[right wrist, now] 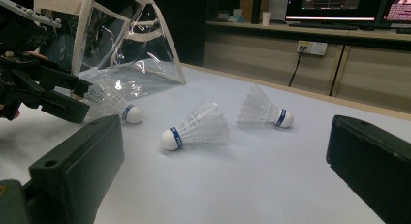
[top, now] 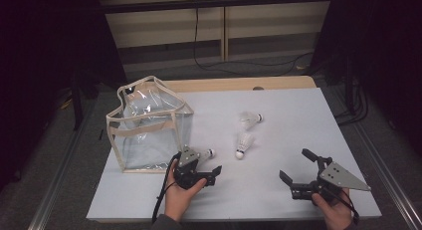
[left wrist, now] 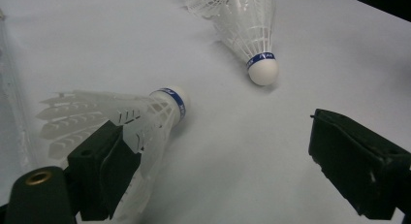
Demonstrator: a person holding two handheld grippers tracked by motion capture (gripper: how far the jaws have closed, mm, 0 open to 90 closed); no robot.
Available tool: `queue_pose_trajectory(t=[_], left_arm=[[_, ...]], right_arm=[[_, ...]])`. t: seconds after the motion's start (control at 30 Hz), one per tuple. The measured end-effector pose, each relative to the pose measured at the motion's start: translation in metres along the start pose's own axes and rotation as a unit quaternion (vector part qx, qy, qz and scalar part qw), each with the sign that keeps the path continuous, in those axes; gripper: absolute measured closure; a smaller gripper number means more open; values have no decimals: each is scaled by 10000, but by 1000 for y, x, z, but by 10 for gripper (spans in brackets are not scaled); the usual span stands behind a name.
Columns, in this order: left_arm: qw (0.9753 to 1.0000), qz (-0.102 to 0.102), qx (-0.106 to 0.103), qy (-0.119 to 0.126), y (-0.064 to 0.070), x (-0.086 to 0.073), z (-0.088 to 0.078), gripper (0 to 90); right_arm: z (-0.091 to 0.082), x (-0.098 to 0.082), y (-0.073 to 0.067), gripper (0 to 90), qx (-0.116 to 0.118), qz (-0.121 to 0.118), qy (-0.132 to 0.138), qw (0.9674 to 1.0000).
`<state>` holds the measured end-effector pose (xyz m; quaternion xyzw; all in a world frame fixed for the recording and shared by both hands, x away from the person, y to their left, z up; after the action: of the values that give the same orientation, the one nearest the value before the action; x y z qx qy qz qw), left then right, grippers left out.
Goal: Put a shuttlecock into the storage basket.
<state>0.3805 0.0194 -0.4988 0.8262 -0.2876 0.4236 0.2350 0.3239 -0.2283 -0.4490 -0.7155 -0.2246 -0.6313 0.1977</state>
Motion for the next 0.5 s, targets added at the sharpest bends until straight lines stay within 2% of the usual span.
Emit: queue_pose_trajectory(t=[0.37,0.5], left_arm=[[9996,45,266,-117,-3,0,4,164],[9994,10,340,-78,-3,1,3,189]], right_arm=[[0,1,0,0,7,-13,8,10000],[0,1,0,0,3,-15,12,10000]])
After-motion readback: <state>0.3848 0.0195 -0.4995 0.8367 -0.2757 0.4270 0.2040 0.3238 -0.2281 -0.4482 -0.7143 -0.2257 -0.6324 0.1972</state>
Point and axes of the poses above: each handheld gripper's, and its own axes: z roughly forward along the jaws, x roughly out of its top, y roughly to its right, the point moved 10 cm from there along z, roughly forward along the jaws, and after that the axes turned 2 degrees about x, right-handed, at the moved point
